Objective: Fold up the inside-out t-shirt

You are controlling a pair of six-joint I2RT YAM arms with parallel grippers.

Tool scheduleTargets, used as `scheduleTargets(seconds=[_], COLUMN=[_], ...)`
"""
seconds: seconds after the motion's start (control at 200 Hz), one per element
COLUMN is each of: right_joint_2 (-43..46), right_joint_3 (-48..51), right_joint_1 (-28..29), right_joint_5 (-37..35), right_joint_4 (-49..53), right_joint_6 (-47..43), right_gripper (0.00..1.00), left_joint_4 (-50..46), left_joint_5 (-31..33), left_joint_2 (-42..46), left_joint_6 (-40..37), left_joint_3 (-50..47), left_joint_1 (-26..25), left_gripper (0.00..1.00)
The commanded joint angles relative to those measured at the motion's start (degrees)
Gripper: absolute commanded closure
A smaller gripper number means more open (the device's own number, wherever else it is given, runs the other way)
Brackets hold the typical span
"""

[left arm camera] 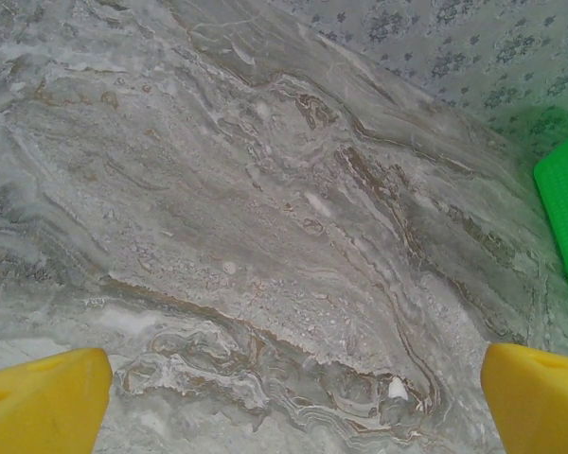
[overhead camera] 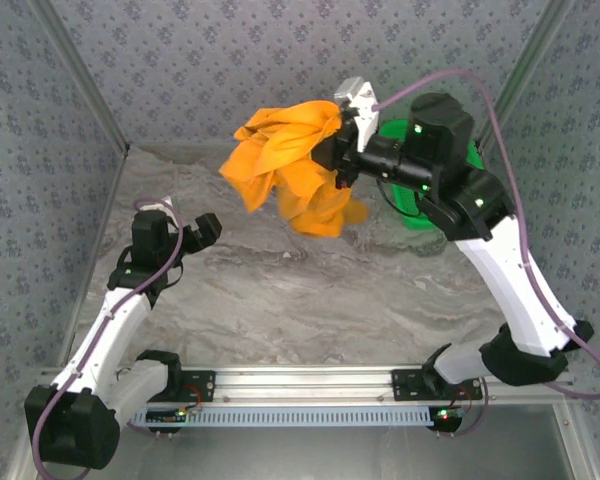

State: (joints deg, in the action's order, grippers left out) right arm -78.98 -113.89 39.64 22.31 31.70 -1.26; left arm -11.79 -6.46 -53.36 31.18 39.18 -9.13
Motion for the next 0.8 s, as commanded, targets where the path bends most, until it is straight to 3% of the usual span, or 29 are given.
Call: scheduleTargets(seconds=[0.0, 0.09, 0.27, 0.31, 0.335, 0.36, 0.57, 0.695, 0.795], right_joint_2=[3.53, 3.36, -1.92, -4.29, -5.93, -7.64, -13.59, -11.28, -9.27], right_joint_3=[1.16, 7.24, 24.83, 27.67, 28.92, 29.97, 35.25, 36.36, 37.77], right_joint_1=[0.08, 0.35, 0.14, -0.1, -0.19, -0.37, -4.46, -10.32, -11.45], right_joint_5=[4.58, 1.41, -13.96, -13.56, -13.36, -13.3, -22.06, -27.11, -20.25], right_joint_4=[-6.48, -9.31, -7.53, -4.77, -2.78, -0.75, 13.56, 12.65, 9.83], right_joint_6=[1.79, 4.84, 18.52, 19.85, 20.6, 21.38, 24.08, 21.16, 17.47], right_gripper=[1.0, 1.0, 0.99, 0.86, 0.64, 0.54, 0.43, 0.41, 0.41], left_joint_4=[0.83, 0.32, -4.03, -5.01, -5.56, -5.96, -6.97, -11.01, -19.63], left_joint_5=[0.35, 1.46, 1.17, 1.05, 1.04, 1.02, -7.32, -11.58, -10.22], left_joint_2=[0.49, 0.73, 0.72, 0.52, 0.24, -0.12, -4.1, -9.09, -13.18], left_joint_6=[-0.07, -1.13, -2.14, -2.5, -2.73, -2.87, -2.22, -6.12, -8.83], left_joint_3=[1.99, 2.26, 2.59, 2.18, 1.82, 1.47, 0.21, 4.08, 8.75], left_joint_1=[0.24, 0.58, 2.82, 3.07, 3.21, 3.39, 3.66, -4.79, -13.19], left_gripper=[0.0, 0.0, 0.0, 0.0, 0.0, 0.0, 0.0, 0.0, 0.01])
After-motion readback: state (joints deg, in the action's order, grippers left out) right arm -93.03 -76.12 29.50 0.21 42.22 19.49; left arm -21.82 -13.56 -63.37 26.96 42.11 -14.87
